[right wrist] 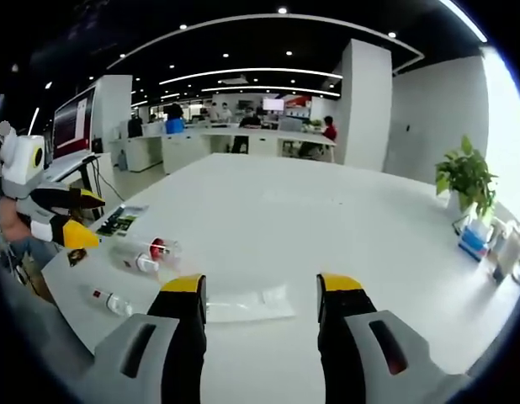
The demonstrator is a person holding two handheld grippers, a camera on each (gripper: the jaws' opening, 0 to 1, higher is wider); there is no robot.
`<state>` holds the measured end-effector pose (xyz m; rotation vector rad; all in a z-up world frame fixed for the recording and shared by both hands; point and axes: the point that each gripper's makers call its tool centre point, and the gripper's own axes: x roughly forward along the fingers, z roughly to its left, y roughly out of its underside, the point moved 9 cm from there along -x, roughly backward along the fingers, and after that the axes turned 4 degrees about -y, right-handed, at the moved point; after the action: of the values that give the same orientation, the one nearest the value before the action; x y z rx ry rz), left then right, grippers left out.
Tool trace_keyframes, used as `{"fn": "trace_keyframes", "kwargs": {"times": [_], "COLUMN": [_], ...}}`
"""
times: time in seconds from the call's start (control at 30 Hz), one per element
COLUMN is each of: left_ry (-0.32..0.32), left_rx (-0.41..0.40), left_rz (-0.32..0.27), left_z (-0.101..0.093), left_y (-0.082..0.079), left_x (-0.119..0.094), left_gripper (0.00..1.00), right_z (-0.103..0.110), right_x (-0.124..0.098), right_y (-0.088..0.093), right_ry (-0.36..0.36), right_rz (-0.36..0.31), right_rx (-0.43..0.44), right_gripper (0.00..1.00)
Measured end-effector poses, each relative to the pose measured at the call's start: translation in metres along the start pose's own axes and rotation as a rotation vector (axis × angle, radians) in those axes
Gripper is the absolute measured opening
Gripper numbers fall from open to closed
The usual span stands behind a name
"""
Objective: Arrange the skincare products in the storage area until every visible bottle or jar stands upright without overlapping.
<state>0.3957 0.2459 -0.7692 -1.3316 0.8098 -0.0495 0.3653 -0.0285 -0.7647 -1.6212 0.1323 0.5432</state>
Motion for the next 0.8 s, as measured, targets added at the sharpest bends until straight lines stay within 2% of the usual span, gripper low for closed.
{"fn": "trace_keyframes", "kwargs": {"times": [0.33,0.67,0.8], "left_ry": [0.07,0.16,0.202], "left_rx": [0.09,0.164,0.167], "left_rz": [0.073,0.168,0.206], "left_z": [-0.018,-0.042,-0.05], "left_y": [-0.006,-0.005,-0.004], "left_x": [0.027,0.056,0.07], "left_gripper": [0.64,0.61,0.6], "right_z": [0.0,0.002,0.002], "right_x": [0.0,0.002,0.003], "right_y": [0.002,0.003,0.004], "right_ry": [0.008,-0.003,-0.008], "right_rz": [0.015,0.035,0.044], "right_rx": [-0.015,-0.034,-0.04], "right_gripper": [0.49,0.49,0.49]}}
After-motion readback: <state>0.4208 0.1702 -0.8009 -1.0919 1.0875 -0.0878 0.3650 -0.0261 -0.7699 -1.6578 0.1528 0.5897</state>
